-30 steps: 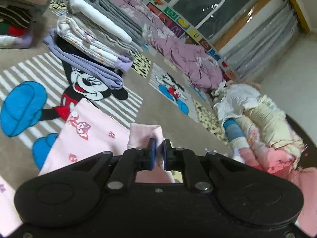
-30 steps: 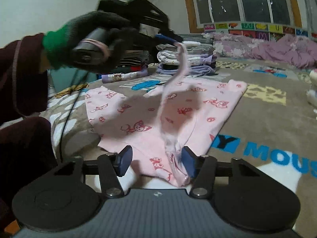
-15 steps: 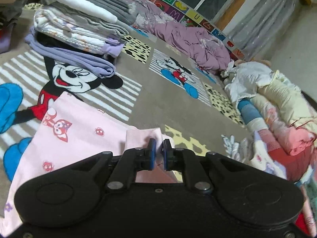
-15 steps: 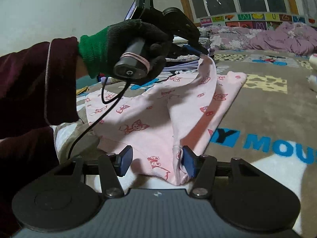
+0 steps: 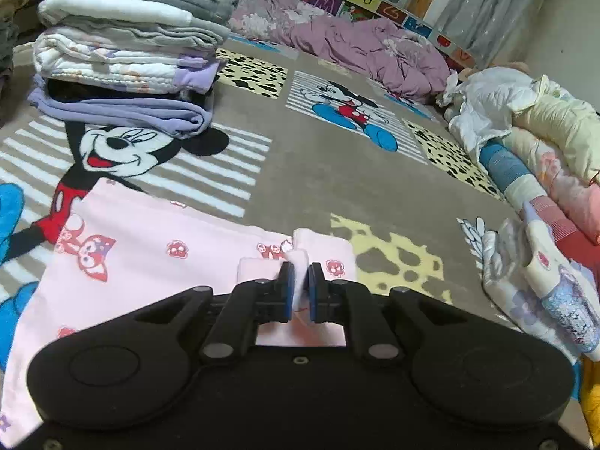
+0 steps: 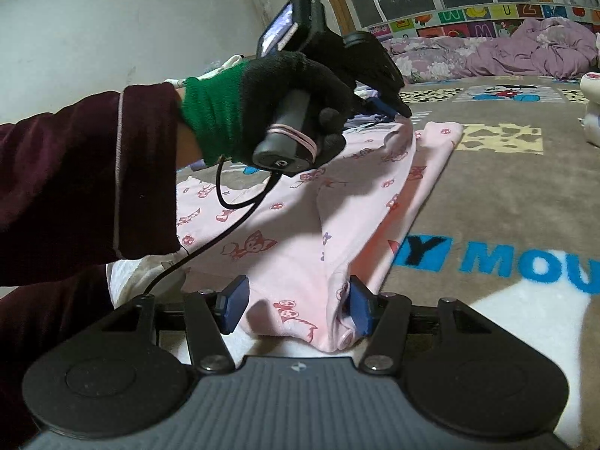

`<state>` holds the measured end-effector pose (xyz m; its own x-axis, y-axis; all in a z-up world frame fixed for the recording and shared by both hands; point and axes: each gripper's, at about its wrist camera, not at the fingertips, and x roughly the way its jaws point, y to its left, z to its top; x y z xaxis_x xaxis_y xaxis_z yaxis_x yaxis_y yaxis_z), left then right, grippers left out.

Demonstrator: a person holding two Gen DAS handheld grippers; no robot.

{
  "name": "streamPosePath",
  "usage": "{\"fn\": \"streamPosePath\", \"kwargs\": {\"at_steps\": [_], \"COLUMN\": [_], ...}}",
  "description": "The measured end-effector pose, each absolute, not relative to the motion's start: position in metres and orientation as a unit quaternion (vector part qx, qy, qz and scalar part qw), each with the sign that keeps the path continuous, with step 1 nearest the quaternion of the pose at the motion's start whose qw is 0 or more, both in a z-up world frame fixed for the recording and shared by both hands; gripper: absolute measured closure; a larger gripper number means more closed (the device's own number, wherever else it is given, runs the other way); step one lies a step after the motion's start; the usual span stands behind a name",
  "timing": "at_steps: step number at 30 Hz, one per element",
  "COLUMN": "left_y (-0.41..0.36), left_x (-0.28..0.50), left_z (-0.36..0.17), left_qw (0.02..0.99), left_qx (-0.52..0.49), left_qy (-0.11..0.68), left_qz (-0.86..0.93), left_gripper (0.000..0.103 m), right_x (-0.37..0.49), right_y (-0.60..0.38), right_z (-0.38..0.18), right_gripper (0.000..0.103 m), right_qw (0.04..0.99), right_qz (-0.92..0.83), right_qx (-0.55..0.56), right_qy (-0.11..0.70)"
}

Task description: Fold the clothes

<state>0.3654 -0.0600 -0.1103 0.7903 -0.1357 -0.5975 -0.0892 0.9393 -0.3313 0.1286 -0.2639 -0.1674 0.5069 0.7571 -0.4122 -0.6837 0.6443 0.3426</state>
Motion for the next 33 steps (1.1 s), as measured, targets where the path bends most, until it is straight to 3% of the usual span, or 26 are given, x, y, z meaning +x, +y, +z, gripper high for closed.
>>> {"fn": "streamPosePath", "kwargs": {"at_steps": [3,4,16,21,23,24,33], "left_y": [-0.062,-0.062,-0.031,-0.029,-0.032,-0.033,-0.031], "left_x": [0.368,0.366,0.361,0.370,0.374,0.376,0.372], "left_z": [-0.108,-0.107,-0.125,-0.131,-0.131,-0.130,-0.122], "left_qw": [0.938,0.942,0.925,0.921,0.921,0.921,0.929], "left_qx": [-0.166,-0.156,-0.155,-0.161,-0.144,-0.136,-0.120], "left_qy": [0.303,0.296,0.344,0.350,0.353,0.355,0.313], "left_qz": [-0.031,-0.028,-0.044,-0.062,-0.078,-0.085,-0.156], "left_gripper": [0.090,0.083,0.075,0.078,0.094,0.096,0.098], "right_x": [0.129,0.130,0.130,0.130,0.131,0.131,0.130], "right_y": [-0.264,-0.264,-0.265,-0.264,-0.264,-0.264,-0.264], "right_z": [-0.168,-0.168,-0.168,-0.168,-0.168,-0.168,-0.170], "right_gripper": [0.046,0.045,0.042,0.041,0.041,0.041,0.041], "right_qw": [0.865,0.865,0.864,0.864,0.865,0.865,0.863], "right_qz": [0.417,0.417,0.417,0.417,0.417,0.416,0.419], "right_qx": [0.069,0.069,0.073,0.072,0.072,0.072,0.075], "right_qy": [0.271,0.272,0.272,0.272,0.272,0.272,0.273]}}
